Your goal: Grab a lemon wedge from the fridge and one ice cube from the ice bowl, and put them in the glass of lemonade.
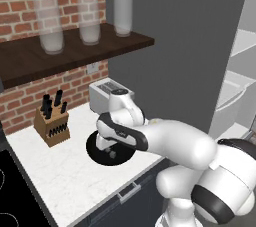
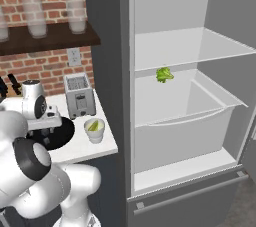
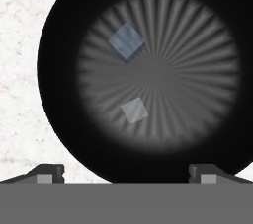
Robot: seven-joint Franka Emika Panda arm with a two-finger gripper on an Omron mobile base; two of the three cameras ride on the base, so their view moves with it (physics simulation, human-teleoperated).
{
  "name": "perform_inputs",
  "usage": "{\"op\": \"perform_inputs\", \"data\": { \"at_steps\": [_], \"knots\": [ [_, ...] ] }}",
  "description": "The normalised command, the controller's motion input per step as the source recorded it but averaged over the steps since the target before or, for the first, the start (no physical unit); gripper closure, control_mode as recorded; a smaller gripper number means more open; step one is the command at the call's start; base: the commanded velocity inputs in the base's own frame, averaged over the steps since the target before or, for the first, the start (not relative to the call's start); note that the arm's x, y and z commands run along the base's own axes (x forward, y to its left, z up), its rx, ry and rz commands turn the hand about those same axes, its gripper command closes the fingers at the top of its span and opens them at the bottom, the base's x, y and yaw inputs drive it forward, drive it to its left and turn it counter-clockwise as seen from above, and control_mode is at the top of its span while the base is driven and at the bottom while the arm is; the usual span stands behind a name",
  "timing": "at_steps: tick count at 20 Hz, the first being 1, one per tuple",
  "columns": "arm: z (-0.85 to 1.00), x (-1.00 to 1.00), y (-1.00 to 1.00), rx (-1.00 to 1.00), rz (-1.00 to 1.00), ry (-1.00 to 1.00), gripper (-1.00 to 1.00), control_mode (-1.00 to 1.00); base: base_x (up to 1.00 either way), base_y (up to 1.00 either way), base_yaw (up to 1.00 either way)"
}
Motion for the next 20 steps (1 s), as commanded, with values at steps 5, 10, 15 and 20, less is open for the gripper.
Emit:
{"op": "perform_inputs", "data": {
  "at_steps": [5,10,15,20],
  "knots": [
    [-0.28,0.00,0.05,-0.01,0.00,0.00,-1.00,-1.00,0.00,0.00,0.00],
    [-0.36,0.00,0.00,-0.02,0.00,-0.03,-1.00,-1.00,0.00,0.00,0.00],
    [-0.13,0.08,0.00,-0.01,0.00,-0.02,-1.00,-1.00,0.00,0.00,0.00],
    [-0.11,0.30,0.00,-0.02,0.00,0.00,-1.00,-1.00,0.00,0.00,0.00]
  ]
}}
